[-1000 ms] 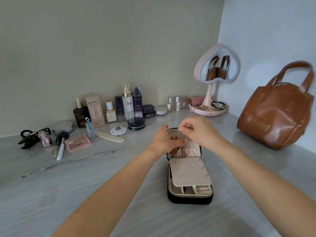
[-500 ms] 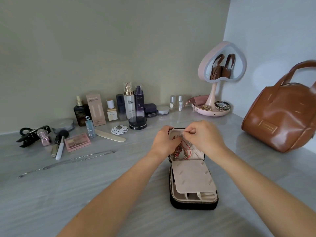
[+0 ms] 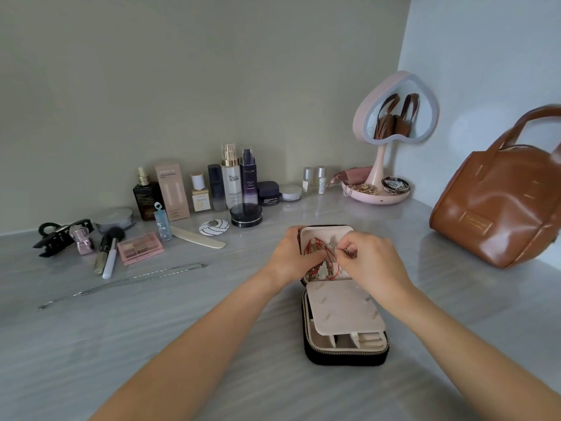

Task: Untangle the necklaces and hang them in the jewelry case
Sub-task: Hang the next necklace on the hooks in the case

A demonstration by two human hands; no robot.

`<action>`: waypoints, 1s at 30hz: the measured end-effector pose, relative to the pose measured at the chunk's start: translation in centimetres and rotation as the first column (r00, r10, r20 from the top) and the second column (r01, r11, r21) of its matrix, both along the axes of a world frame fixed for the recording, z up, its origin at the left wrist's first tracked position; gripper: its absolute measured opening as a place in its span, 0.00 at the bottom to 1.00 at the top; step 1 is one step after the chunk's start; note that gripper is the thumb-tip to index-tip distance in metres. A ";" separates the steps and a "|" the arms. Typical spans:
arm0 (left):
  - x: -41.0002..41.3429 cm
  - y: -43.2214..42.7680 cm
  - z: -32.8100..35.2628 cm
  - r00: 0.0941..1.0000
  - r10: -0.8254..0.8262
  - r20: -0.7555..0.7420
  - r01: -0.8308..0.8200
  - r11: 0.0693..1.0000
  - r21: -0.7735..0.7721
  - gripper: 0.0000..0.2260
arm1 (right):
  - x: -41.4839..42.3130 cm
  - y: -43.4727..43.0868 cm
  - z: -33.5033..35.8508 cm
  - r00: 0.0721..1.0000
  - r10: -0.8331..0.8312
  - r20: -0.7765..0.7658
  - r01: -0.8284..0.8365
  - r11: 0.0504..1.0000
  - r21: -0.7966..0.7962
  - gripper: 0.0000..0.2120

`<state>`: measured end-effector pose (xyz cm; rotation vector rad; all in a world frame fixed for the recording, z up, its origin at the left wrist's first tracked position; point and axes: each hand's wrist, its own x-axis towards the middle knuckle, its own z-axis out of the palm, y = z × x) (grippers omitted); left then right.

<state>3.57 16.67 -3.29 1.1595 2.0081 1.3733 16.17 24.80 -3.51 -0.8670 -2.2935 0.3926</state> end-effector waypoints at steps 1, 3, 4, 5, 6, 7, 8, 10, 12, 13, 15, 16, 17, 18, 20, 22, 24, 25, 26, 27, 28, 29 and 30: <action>-0.1 -0.4 -0.1 1.000 -0.013 0.002 0.013 1.000 -0.010 0.26 | 0.2 -0.1 -0.1 0.999 0.008 0.037 -0.007 0.999 -0.034 0.03; -0.4 -1.2 -0.4 0.999 -0.035 0.016 0.036 0.998 -0.052 0.27 | 0.5 -0.3 -0.3 0.995 0.017 0.094 -0.010 0.997 -0.078 0.03; -0.7 -1.7 -0.6 0.998 -0.047 0.034 0.050 0.995 -0.081 0.27 | 0.6 -0.4 -0.3 0.995 0.016 0.101 -0.008 0.997 -0.079 0.04; -1.0 -2.3 -0.7 0.996 -0.058 0.062 0.065 0.992 -0.111 0.26 | 0.8 -0.4 -0.2 0.996 0.012 0.090 -0.005 0.997 -0.074 0.03; -1.3 -2.8 -0.7 0.993 -0.066 0.095 0.078 0.988 -0.132 0.25 | 1.0 -0.4 -0.1 0.997 0.011 0.072 -0.006 0.998 -0.068 0.03; -1.6 -3.5 -0.7 0.990 -0.070 0.122 0.088 0.985 -0.148 0.22 | 1.1 -0.5 0.0 0.998 0.013 0.061 -0.009 0.998 -0.068 0.03; -1.9 -4.0 -0.6 0.988 -0.072 0.134 0.094 0.982 -0.163 0.19 | 1.1 -0.5 0.1 0.998 0.019 0.057 -0.014 0.997 -0.074 0.04; -2.2 -4.7 -0.4 0.988 -0.078 0.131 0.102 0.977 -0.189 0.15 | 1.1 -0.7 0.2 0.997 0.031 0.064 -0.025 0.995 -0.092 0.04; -1.9 -5.0 -0.2 0.988 -0.084 0.128 0.109 0.973 -0.205 0.12 | 0.8 -1.1 0.2 0.996 0.043 0.076 -0.035 0.994 -0.100 0.04; -1.7 -5.0 -0.1 0.989 -0.087 0.118 0.111 0.970 -0.218 0.11 | 0.7 -1.4 0.2 0.995 0.044 0.085 -0.036 0.995 -0.094 0.05; -1.3 -4.9 0.0 0.993 -0.107 0.054 0.118 0.958 -0.263 0.10 | 0.7 -1.8 0.2 0.994 0.034 0.104 -0.026 0.997 -0.074 0.06; -1.1 -4.8 0.0 0.993 -0.120 0.010 0.118 0.953 -0.280 0.09 | 0.8 -1.9 0.2 0.993 0.027 0.112 -0.020 0.997 -0.070 0.06; -0.9 -4.8 0.0 0.991 -0.130 -0.034 0.115 0.951 -0.288 0.08 | 1.0 -2.0 0.3 0.992 0.025 0.120 -0.016 0.997 -0.072 0.06; -0.9 -4.7 -0.1 0.988 -0.135 -0.074 0.108 0.952 -0.287 0.07 | 1.2 -2.1 0.4 0.992 0.023 0.125 -0.013 0.997 -0.078 0.06; -0.7 -4.6 -0.1 0.984 -0.126 -0.127 0.088 0.960 -0.266 0.05 | 1.6 -2.0 0.6 0.992 0.017 0.126 -0.006 0.996 -0.086 0.06; -0.5 -4.4 0.0 0.983 -0.104 -0.150 0.069 0.973 -0.220 0.06 | 1.9 -1.9 0.7 0.993 0.014 0.120 -0.004 0.996 -0.086 0.07; -0.2 -4.3 0.3 0.981 -0.084 -0.178 0.056 0.985 -0.161 0.04 | 2.1 -1.9 0.8 0.994 0.014 0.113 -0.003 0.996 -0.093 0.07; 0.0 -4.2 0.4 0.976 -0.081 -0.203 0.053 0.989 -0.139 0.04 | 2.2 -2.0 0.8 0.994 0.014 0.111 -0.003 0.996 -0.093 0.07; 0.1 -4.2 0.6 0.971 -0.079 -0.224 0.051 0.991 -0.124 0.03 | 2.2 -2.0 0.8 0.994 0.014 0.113 -0.004 0.996 -0.090 0.07; 0.1 -4.2 0.8 0.969 -0.077 -0.236 0.051 0.992 -0.113 0.02 | 2.2 -2.1 0.8 0.993 0.018 0.114 -0.008 0.996 -0.086 0.07; 0.0 -4.3 1.0 0.968 -0.072 -0.240 0.049 0.994 -0.102 0.02 | 2.2 -2.1 0.8 0.993 0.022 0.116 -0.012 0.997 -0.082 0.07; -0.3 -4.5 1.1 0.968 -0.058 -0.242 0.037 0.995 -0.091 0.03 | 2.2 -2.2 0.8 0.993 0.025 0.118 -0.016 0.997 -0.081 0.07; -0.8 -4.8 1.3 0.971 -0.033 -0.237 0.014 0.997 -0.080 0.05 | 2.2 -2.2 0.8 0.992 0.030 0.123 -0.020 0.996 -0.084 0.07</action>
